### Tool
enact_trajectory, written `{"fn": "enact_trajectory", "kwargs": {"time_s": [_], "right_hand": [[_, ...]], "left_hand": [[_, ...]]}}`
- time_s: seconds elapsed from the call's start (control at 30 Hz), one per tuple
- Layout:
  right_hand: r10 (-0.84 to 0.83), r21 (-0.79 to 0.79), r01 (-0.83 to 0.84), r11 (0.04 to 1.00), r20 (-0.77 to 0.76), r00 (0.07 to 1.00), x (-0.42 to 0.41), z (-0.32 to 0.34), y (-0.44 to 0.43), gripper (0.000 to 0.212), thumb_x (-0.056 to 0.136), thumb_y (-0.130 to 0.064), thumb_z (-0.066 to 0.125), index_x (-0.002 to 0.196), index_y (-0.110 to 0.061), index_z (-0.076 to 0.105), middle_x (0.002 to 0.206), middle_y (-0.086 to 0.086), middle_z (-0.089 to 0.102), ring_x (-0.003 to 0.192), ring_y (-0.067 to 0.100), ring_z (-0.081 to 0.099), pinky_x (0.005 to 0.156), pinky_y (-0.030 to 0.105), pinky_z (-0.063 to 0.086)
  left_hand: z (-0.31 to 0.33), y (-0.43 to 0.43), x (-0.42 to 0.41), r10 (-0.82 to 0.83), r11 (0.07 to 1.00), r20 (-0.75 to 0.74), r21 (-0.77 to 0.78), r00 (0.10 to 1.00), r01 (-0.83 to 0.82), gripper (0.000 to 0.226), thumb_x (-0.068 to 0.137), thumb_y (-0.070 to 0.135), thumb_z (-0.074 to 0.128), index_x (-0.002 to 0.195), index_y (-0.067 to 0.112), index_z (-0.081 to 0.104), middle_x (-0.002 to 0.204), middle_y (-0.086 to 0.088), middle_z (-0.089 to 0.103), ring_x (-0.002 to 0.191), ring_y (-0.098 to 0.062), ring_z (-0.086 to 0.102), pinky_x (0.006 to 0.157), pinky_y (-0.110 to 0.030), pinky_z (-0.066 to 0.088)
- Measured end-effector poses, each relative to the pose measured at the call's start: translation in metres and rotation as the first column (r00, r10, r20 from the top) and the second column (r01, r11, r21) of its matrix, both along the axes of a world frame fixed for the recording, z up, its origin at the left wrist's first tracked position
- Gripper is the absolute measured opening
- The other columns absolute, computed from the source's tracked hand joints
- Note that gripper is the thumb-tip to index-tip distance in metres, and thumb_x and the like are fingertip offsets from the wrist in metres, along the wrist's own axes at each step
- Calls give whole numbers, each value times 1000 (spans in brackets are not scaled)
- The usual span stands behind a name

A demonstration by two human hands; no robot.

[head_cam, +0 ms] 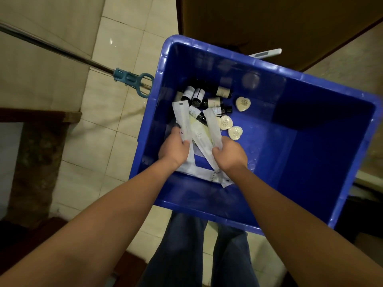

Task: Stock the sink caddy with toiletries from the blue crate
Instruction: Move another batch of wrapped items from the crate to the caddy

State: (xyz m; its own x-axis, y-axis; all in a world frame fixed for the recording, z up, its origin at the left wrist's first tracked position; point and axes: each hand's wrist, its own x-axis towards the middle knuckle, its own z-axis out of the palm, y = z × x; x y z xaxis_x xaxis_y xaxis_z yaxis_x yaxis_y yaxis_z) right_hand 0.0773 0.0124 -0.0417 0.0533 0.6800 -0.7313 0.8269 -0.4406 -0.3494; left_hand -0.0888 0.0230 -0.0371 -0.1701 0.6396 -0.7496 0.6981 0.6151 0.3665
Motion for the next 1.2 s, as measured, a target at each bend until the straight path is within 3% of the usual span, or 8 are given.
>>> {"fn": "enact_trajectory", "kwargs": {"time_s": [0.17,0.23,0.3,0.47,0.67,0.87,1.03,1.2], "right_hand": [[-73,27,73,997,-20,997,14,19,0,17,93,-19,44,77,-20,40,70,-1,47,62,19,44,48,28,26],[-116,18,117,993,-50,992,19,28,2,8,94,-19,43,87,-17,48,75,0,53,67,22,50,50,30,36],[-218,-2,219,976,-109,970,23,40,5,15,94,-17,43,103,-13,54,86,4,61,77,25,58,60,35,48],[-495,-123,482,867,-310,812,39,77,13,15,92,-8,45,99,-13,56,85,-2,58,75,14,55,58,25,43],[-674,-228,639,735,-353,649,69,134,3,12,91,-8,41,92,-8,53,84,11,61,73,24,57,65,33,46],[-725,-182,721,669,-377,577,103,191,-15,4,85,-10,52,89,-11,50,75,8,55,59,21,51,55,30,43],[-731,-49,788,614,-412,544,131,237,-36,18,81,-12,66,96,-11,57,78,5,58,65,20,55,56,30,44],[-778,-36,876,481,-478,408,159,269,-68,7,82,-2,55,85,-8,58,63,7,47,47,16,39,45,24,34]], "left_hand": [[16,2,8,20,996,34,84,999,-23,22,97,19,49,118,13,44,98,2,52,86,-26,58,72,-37,51],[24,6,14,26,989,49,144,998,-33,21,99,20,47,118,14,44,97,2,51,82,-24,57,68,-34,47],[34,9,21,28,980,79,192,996,-43,20,101,23,44,119,14,46,92,2,54,81,-25,58,67,-35,47],[61,18,43,18,978,186,203,982,-56,31,103,25,41,132,17,44,101,2,59,90,-23,58,77,-33,46],[105,14,74,-1,968,309,239,951,-76,29,103,21,35,131,21,44,105,1,60,92,-23,59,79,-35,47],[148,11,111,-71,965,296,263,953,-10,29,104,23,31,129,17,44,92,3,54,74,-13,53,60,-28,39],[186,14,149,-188,959,351,267,917,94,29,104,29,34,127,16,44,109,-10,57,83,-24,55,72,-36,44],[217,5,187,-256,958,443,236,859,164,32,97,43,51,118,19,44,83,0,53,63,-14,49,54,-29,39]]}}
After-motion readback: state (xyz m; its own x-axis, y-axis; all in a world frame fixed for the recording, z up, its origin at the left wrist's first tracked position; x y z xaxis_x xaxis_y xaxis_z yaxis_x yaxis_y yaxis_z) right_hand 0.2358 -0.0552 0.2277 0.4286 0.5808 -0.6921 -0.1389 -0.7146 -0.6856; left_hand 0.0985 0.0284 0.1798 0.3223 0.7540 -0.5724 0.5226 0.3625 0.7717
